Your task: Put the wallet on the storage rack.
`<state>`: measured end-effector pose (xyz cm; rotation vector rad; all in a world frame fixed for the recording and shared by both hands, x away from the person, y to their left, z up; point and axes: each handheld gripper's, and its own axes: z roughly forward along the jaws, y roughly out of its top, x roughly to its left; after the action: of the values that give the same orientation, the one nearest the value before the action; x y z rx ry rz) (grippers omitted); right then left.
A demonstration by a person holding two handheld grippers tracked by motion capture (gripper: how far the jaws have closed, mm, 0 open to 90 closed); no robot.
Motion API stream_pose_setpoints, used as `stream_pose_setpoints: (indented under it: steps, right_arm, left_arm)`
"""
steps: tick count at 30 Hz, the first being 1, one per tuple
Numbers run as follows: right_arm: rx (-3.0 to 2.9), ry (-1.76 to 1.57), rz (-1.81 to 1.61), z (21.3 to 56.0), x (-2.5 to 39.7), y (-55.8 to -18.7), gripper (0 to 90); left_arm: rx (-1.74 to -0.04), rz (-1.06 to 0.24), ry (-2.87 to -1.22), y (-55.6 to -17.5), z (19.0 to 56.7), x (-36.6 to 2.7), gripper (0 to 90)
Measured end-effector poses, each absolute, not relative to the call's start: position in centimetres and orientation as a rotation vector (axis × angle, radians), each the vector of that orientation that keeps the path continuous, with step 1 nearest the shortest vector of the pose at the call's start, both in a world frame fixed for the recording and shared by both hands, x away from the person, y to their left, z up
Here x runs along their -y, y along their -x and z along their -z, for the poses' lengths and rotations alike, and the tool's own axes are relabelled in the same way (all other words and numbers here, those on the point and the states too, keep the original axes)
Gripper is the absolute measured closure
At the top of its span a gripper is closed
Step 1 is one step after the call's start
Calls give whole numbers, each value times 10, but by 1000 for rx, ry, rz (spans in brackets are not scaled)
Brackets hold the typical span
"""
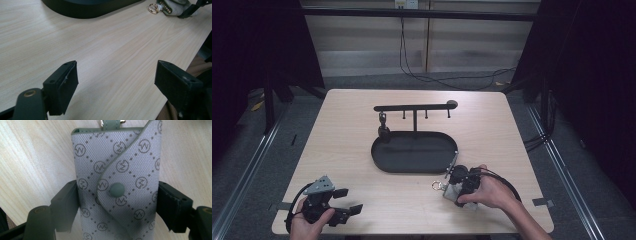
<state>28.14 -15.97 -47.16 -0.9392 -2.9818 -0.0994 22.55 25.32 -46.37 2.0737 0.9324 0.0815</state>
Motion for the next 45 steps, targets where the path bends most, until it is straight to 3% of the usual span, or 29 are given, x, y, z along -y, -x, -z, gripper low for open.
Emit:
stream_pose_setpoints:
  steps: [17,45]
  right_arm:
    - [2954,984,67,469,157,-285,316]
    - [2938,1002,120,447,157,-287,325]
  left_arm:
    - [-934,-76,-2089,-226,464,-253,181]
    - [-900,-68,-2105,-224,464,-250,177]
